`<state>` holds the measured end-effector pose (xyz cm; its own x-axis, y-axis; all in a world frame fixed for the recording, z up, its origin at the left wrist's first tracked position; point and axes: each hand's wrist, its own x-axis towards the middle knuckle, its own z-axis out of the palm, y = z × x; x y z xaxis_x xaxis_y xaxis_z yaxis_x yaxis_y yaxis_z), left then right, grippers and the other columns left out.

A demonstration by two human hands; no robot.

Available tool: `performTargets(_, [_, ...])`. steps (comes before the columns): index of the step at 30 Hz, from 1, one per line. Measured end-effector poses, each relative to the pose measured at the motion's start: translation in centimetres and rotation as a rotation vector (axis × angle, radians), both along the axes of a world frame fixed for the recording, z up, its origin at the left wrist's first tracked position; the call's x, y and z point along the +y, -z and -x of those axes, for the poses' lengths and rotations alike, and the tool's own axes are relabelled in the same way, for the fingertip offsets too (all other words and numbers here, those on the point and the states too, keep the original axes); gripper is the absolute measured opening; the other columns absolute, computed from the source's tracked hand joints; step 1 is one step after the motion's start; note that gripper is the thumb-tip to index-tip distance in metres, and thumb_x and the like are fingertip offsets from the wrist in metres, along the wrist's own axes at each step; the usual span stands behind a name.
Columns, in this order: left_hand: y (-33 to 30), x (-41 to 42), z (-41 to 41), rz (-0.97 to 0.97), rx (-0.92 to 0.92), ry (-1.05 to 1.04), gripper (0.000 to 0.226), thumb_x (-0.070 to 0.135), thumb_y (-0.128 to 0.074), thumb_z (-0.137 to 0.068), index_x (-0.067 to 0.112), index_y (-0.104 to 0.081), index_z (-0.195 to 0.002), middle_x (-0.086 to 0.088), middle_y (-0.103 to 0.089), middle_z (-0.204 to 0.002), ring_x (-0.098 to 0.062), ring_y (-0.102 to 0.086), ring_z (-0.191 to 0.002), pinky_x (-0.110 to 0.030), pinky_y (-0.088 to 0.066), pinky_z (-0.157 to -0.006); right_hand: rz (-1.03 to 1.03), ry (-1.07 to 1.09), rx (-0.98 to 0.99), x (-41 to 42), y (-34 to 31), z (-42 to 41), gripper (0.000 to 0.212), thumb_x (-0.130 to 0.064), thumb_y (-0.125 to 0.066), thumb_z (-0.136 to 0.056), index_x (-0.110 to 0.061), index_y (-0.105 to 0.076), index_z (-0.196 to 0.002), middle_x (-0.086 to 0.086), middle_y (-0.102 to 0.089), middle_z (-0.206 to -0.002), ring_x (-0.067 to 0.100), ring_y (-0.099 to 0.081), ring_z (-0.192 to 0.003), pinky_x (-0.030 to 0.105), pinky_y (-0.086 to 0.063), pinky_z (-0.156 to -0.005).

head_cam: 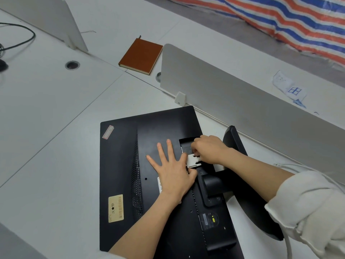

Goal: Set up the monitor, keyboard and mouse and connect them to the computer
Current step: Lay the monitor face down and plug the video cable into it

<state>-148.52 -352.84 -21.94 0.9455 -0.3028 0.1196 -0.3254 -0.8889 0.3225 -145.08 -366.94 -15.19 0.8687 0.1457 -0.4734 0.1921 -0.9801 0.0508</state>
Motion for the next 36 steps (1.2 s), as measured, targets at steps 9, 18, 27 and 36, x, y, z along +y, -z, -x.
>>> performTargets(9, [0.0, 0.0, -0.1, 0.005, -0.005, 0.008, 0.034, 0.039, -0.042, -0.062, 0.027, -0.064, -0.085, -0.02, -0.037, -0.146, -0.048, -0.024, -0.136, -0.076, -0.011, -0.099, 0.083, -0.137, -0.052, 0.2, -0.1, 0.3, 0.026, -0.01, -0.043, -0.091, -0.01, -0.055, -0.114, 0.006, -0.053, -0.115, 0.024, -0.049, -0.109, 0.03, -0.033, -0.078])
performTargets(18, [0.0, 0.1, -0.1, 0.01, 0.007, 0.016, 0.032, 0.038, -0.047, -0.062, 0.027, -0.064, -0.086, -0.02, -0.038, -0.146, -0.049, -0.025, -0.136, -0.076, -0.012, -0.098, 0.001, 0.072, -0.081, 0.6, -0.3, 0.9, 0.023, -0.012, -0.047, -0.089, -0.014, -0.053, -0.112, 0.003, -0.055, -0.116, 0.023, -0.047, -0.11, 0.032, -0.035, -0.083])
performTargets(27, [0.2, 0.3, -0.1, 0.004, 0.017, 0.046, 0.032, 0.037, -0.063, -0.062, 0.026, -0.065, -0.091, -0.021, -0.037, -0.146, -0.049, -0.024, -0.136, -0.076, -0.009, -0.097, -0.025, 0.308, -0.246, 2.1, 0.6, 7.2, 0.025, -0.011, -0.047, -0.09, -0.009, -0.052, -0.115, 0.009, -0.054, -0.118, 0.027, -0.046, -0.112, 0.034, -0.035, -0.088])
performTargets(36, [0.0, 0.3, -0.1, 0.001, 0.042, 0.051, 0.032, 0.039, -0.062, -0.067, 0.026, -0.064, -0.096, -0.02, -0.034, -0.148, -0.048, -0.019, -0.138, -0.075, -0.004, -0.099, -0.181, 0.422, -0.304, 2.1, 1.2, 7.4, 0.02, -0.021, -0.047, -0.096, -0.008, -0.054, -0.109, 0.006, -0.055, -0.112, 0.023, -0.047, -0.108, 0.029, -0.035, -0.075])
